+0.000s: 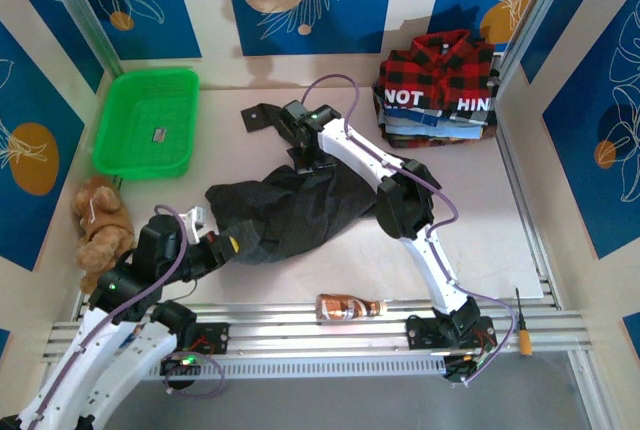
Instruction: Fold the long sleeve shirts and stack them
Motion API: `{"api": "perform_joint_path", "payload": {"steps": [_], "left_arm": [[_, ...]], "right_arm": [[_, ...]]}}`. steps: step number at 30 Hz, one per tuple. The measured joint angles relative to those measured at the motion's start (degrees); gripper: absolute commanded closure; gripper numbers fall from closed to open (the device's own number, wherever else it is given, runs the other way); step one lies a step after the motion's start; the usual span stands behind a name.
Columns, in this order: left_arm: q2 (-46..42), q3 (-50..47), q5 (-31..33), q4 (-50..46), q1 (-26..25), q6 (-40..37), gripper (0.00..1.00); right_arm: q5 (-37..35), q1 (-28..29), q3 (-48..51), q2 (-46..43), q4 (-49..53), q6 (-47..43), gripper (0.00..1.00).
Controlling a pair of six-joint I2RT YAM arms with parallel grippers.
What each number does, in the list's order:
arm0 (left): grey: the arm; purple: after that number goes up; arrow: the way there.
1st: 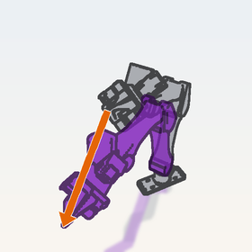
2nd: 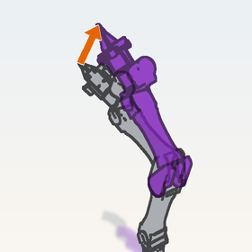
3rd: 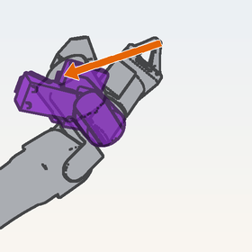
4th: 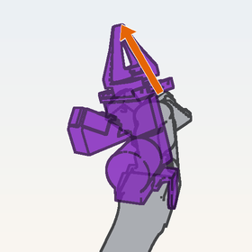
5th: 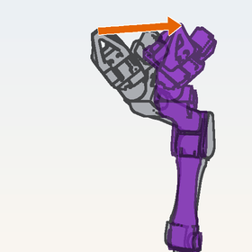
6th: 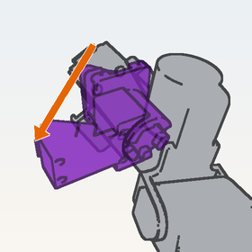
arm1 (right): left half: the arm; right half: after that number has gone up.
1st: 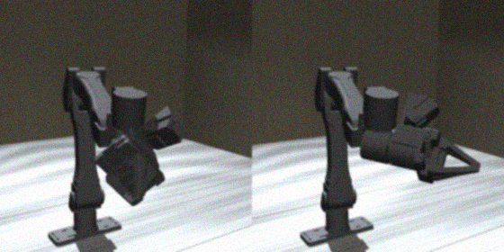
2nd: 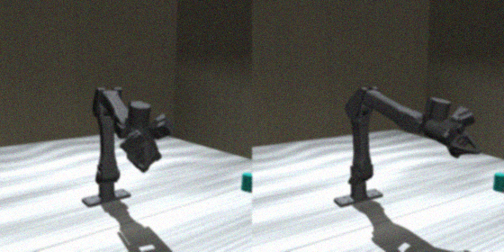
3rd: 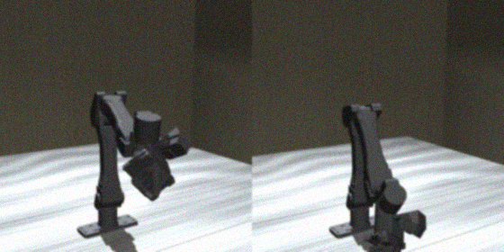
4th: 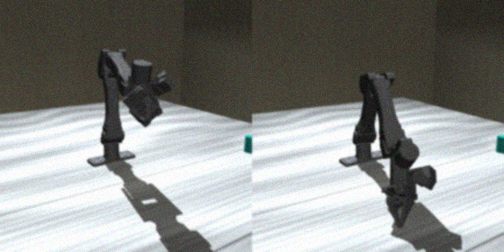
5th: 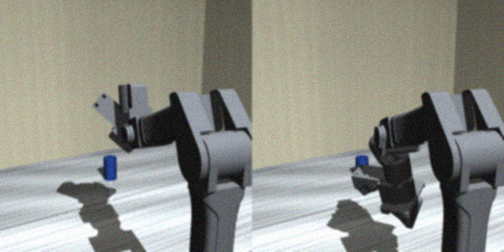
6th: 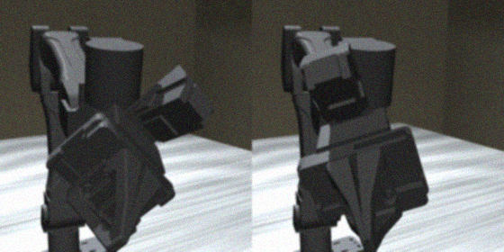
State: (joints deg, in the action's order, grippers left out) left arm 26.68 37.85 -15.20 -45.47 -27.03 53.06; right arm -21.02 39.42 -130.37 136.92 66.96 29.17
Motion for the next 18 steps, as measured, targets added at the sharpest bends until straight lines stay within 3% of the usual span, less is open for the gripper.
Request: {"api": "perform_joint_path", "payload": {"steps": [5,18], "left_arm": [[0.0,-0.1,0.0,-0.1,0.0,0.0,0.98],[-0.9,-1.2,0.3,-0.8,0.0,0.0,0.98]], "right_arm": [[-0.5,0.0,0.7,-1.9,0.0,0.0,1.00],[-2.0,-0.3,8.4,-16.6,-0.9,1.1,1.00]]}}
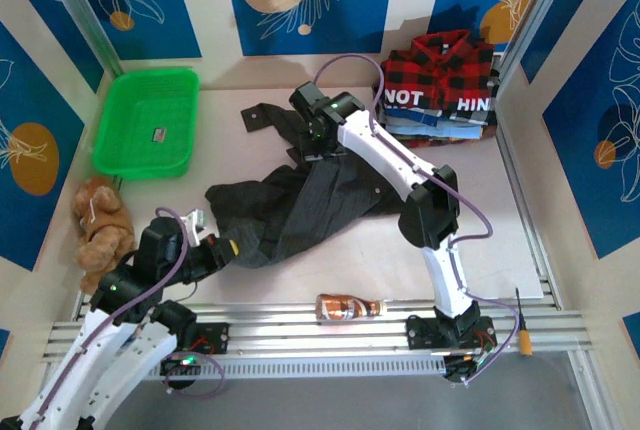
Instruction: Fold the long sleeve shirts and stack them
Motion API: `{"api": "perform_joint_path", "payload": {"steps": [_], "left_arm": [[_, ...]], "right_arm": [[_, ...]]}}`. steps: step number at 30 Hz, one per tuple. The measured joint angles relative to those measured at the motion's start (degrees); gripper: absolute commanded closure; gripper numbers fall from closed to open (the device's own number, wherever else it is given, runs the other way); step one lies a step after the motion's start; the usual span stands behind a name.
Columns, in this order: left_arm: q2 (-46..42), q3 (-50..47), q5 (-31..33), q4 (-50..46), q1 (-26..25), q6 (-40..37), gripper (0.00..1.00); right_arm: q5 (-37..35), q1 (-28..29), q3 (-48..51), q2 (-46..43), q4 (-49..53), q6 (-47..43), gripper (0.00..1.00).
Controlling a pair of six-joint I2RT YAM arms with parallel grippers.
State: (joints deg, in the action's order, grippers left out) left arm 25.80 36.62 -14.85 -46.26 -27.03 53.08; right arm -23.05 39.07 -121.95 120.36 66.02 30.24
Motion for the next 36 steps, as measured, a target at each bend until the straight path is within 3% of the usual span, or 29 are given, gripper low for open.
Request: {"api": "perform_joint_path", "payload": {"steps": [6,10,15,16,17,19,21,23,25,30,33,36], "left_arm": [[-1.1,0.0,2.5,-4.1,0.0,1.1,0.98],[-3.4,-1.3,4.2,-7.9,0.0,3.7,0.98],[-7.3,-4.5,5.0,-13.8,-0.1,8.5,0.95],[-7.8,-5.3,4.9,-14.7,-0.1,9.4,0.85],[-8.3,-6.3,4.8,-16.0,-0.1,10.5,0.69],[-8.5,-7.0,4.5,-17.1,-0.1,11.7,0.55],[-8.3,-6.8,4.5,-17.5,-0.1,12.1,0.40],[-7.4,-5.6,4.4,-17.7,-0.1,12.6,0.32],[-4.5,-1.2,5.1,-19.7,-0.1,12.7,0.30],[8.0,19.1,11.1,-29.6,-0.1,9.2,0.21],[17.7,29.3,12.3,-27.0,-0.1,3.8,0.20],[29.0,31.6,8.8,-19.7,-0.1,-1.3,0.25]], "right_arm": [[-2.1,-0.5,13.8,-15.3,-1.1,1.3,1.00],[-2.4,-1.1,33.5,-37.8,-1.7,6.8,1.00],[1.4,-1.2,62.1,-69.6,2.3,21.2,1.00],[2.8,-1.2,67.2,-75.3,4.4,24.6,1.00],[4.2,-1.2,71.5,-80.2,6.5,27.7,0.98],[7.2,-1.0,78.8,-89.3,10.1,32.2,0.79],[9.5,-0.8,81.4,-94.6,12.3,35.9,0.68],[10.5,-0.8,80.5,-95.4,12.2,37.9,0.57],[11.2,-0.8,78.0,-93.4,13.1,39.3,0.53],[10.9,-0.6,67.5,-83.0,16.7,38.4,0.43],[9.0,-0.6,59.8,-76.5,16.5,35.8,0.33],[7.4,-2.4,54.1,-69.0,14.3,31.5,0.32]]}}
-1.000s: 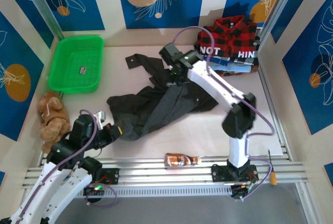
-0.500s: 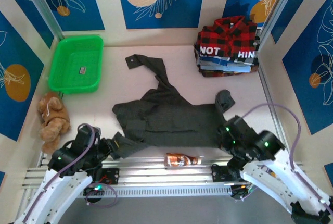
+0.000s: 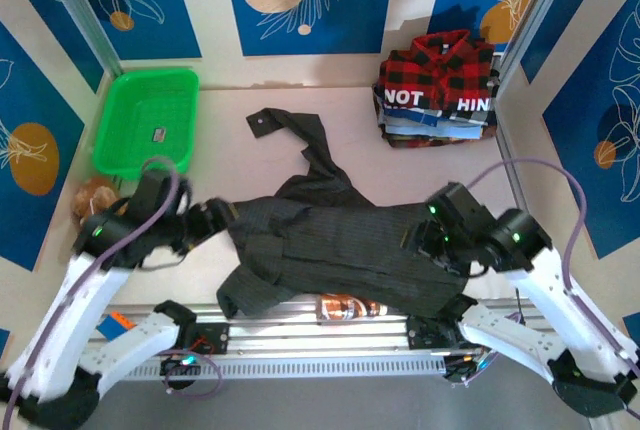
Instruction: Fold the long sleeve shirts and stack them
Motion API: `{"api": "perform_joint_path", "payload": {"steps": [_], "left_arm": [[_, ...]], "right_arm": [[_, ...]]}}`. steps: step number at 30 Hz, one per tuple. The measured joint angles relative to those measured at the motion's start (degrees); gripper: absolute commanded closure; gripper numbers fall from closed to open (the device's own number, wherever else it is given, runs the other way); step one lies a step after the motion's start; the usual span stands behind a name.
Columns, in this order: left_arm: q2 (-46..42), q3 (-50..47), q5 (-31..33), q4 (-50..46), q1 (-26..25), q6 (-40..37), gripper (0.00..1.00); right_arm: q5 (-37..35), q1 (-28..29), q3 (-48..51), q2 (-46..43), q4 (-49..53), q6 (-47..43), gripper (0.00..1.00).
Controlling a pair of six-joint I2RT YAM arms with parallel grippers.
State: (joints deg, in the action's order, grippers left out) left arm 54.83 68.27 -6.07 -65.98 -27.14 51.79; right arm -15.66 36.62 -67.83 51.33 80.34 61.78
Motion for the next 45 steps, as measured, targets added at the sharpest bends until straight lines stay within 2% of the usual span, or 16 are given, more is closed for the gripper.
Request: {"api": "perform_joint_path", "payload": {"steps": [3,5,8,11,15,19,22,29,36,41,45], "left_arm": [[15.5,0.2,-3.4,7.1,0.0,-5.3,0.40],[25.6,0.2,-4.5,10.5,-0.1,-8.5,0.44],[35.2,0.3,-4.5,13.0,-0.1,-12.2,0.50],[40.8,0.4,-3.3,14.4,0.1,-14.9,0.52],[47.4,1.2,-3.3,18.3,1.7,-16.0,0.53],[54.3,4.3,-2.4,20.3,5.7,-16.3,0.54],[56.2,8.0,-1.6,20.9,8.5,-17.2,0.54],[63.1,18.3,-2.0,27.7,16.3,-19.0,0.49],[64.0,27.7,-7.4,33.0,19.6,-20.0,0.24],[56.3,28.3,-10.5,31.1,19.8,-20.1,0.18],[48.2,29.2,-8.9,21.8,19.8,-22.8,0.19]], "right_arm": [[0.9,-5.9,0.0,8.3,-5.2,-4.1,0.36],[1.6,-10.3,2.3,14.7,-10.4,-6.3,0.40],[2.8,-14.4,6.7,22.3,-17.1,-8.0,0.42],[3.7,-16.6,10.4,26.8,-23.0,-8.1,0.42],[5.4,-16.7,12.4,33.1,-30.1,-6.8,0.43],[5.7,-15.9,11.5,41.8,-35.8,-4.8,0.43],[5.9,-14.9,6.5,49.7,-36.8,-4.2,0.43],[6.6,-13.7,-18.6,67.6,-36.9,-4.6,0.43],[8.4,-14.3,-50.5,87.1,-37.1,-8.9,0.38],[9.8,-14.4,-51.8,86.5,-35.8,-12.6,0.31],[10.6,-14.0,-46.3,77.8,-33.6,-16.5,0.28]]}}
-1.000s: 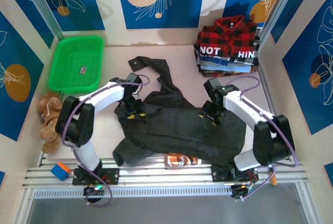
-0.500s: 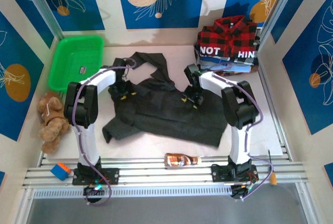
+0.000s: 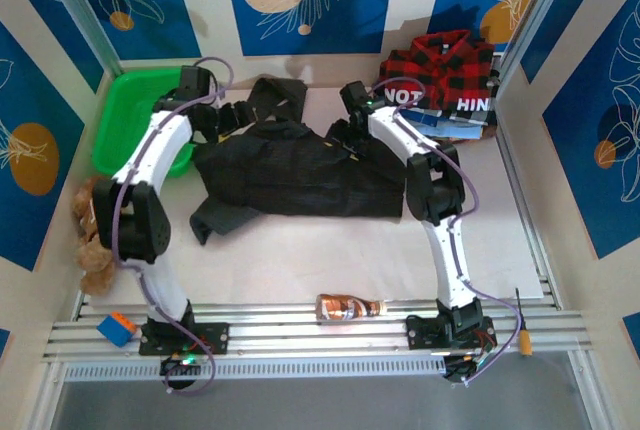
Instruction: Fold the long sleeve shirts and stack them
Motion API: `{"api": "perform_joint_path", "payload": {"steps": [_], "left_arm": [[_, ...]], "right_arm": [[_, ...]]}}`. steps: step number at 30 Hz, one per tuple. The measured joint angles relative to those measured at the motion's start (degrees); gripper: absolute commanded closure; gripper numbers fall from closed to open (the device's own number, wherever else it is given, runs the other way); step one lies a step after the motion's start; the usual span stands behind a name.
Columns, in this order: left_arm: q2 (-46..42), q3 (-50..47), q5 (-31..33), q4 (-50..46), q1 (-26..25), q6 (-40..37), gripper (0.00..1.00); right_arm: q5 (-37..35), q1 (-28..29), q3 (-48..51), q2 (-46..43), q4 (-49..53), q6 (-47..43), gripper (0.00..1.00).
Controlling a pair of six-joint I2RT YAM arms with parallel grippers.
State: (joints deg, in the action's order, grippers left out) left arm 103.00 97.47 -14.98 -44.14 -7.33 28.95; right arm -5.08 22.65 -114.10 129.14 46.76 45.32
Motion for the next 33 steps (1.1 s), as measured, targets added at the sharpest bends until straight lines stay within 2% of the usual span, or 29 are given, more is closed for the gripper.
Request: {"api": "perform_joint_path", "payload": {"steps": [4,9,15,23,26,31,33], "left_arm": [[-5.1,-3.0,4.2,-8.3,0.0,-3.9,0.24],[-0.2,-7.0,8.7,-12.8,0.0,-7.1,0.28],[6.4,-8.1,12.9,-11.7,0.0,-8.7,0.30],[12.2,-8.1,13.2,-6.0,0.1,-9.4,0.33],[14.0,-8.1,13.2,-4.8,0.0,-9.3,0.41],[14.8,-8.3,13.1,-3.3,0.0,-9.3,0.67],[14.8,-8.8,13.1,-2.5,0.0,-9.2,0.72]], "right_arm": [[0.6,1.0,4.8,-11.3,1.6,-3.8,0.28],[2.0,1.5,12.2,-18.5,0.1,-6.1,0.29],[3.7,2.3,16.3,-11.4,-1.1,-6.4,0.30],[4.9,4.6,16.0,-4.5,-1.1,-6.2,0.32],[5.2,5.1,14.6,-3.1,-1.3,-5.8,0.33],[5.5,5.1,13.4,-1.4,-1.5,-4.7,0.34],[5.6,5.1,13.2,-1.1,-2.0,-4.2,0.34]]}}
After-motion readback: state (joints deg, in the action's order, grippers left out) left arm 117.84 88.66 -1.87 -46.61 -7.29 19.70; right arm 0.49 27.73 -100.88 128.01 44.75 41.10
